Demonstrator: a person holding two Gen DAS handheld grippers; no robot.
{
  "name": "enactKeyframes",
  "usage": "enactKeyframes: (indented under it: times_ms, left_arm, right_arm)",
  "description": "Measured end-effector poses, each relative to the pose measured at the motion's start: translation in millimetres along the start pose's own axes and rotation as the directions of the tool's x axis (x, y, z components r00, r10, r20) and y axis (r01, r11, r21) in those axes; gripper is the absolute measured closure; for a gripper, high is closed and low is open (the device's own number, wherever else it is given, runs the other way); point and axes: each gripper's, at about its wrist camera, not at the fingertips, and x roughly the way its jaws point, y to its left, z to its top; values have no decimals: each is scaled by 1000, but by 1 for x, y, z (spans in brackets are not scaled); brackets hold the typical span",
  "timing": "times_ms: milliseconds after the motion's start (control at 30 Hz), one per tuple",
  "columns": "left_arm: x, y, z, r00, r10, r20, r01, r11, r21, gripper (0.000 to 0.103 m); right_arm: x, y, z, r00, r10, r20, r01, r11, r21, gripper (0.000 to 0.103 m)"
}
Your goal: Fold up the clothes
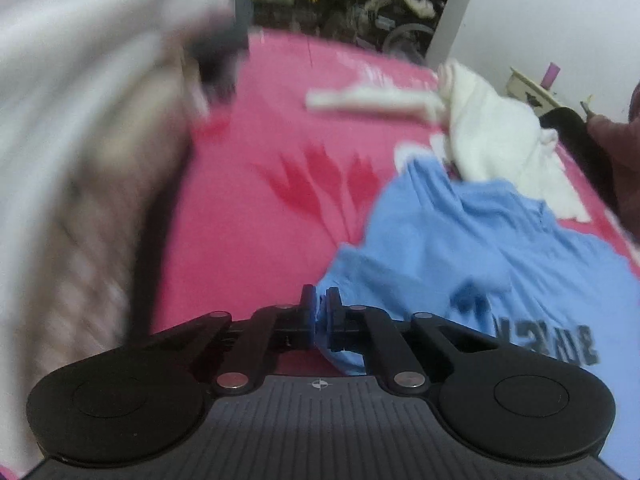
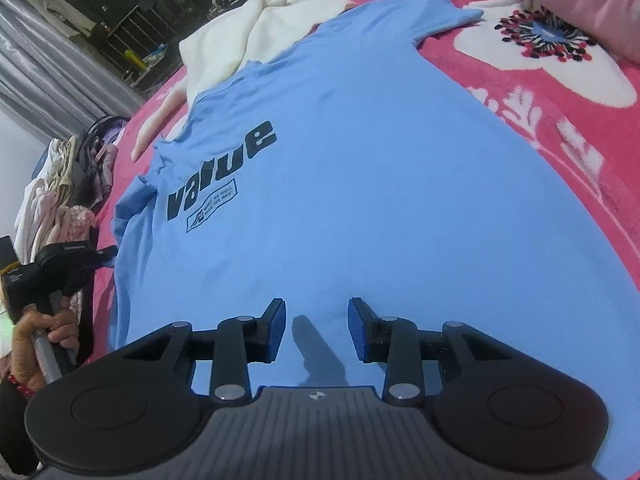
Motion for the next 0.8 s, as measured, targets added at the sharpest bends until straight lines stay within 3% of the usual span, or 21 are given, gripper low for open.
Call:
enactKeyframes:
  times_ms: [100,167,267,400,500,567,600,700,800]
  left_arm:
    - [-28,2,28,986,107,131,-119,989,87,101]
    - [-37,3,46,959,200,202,-231,963,140,101]
    - [-36,5,56,923,302,238,-352,914,201,101]
    - [-24,1,52,883,406,238,-465,830,308,99]
    - [-17,-8,36,852,448,269,-523,740,423,96]
    - [-15,-16,24,845,445,296,-534,674,511,89]
    - [-16,-18,20,846,441,301,-532,651,541,77]
    - [-20,-20,17,851,431,300,-520,615,592,70]
    - [-32,-21,26,860,426,282,-507,644,573,66]
  right_arm:
    - [1,-1,-1,1000,3,4,-3,1000,-6,66]
    - [1,-3,-1,1000,11,4,-11,1000,-2,66]
    - [2,-7,0,1000,26,7,-26,1000,14,66]
    - [2,-11,0,999,42,11,-43,999,30,66]
    - [2,-12,0,999,45,10,-46,998,32,66]
    - [2,-11,0,999,44,9,-45,999,28,66]
    - [3,-11,0,999,44,8,-44,999,26,66]
    - [3,-10,0,999,41,6,-41,999,18,65]
    - [4,-9,0,999,39,4,-39,999,10,64]
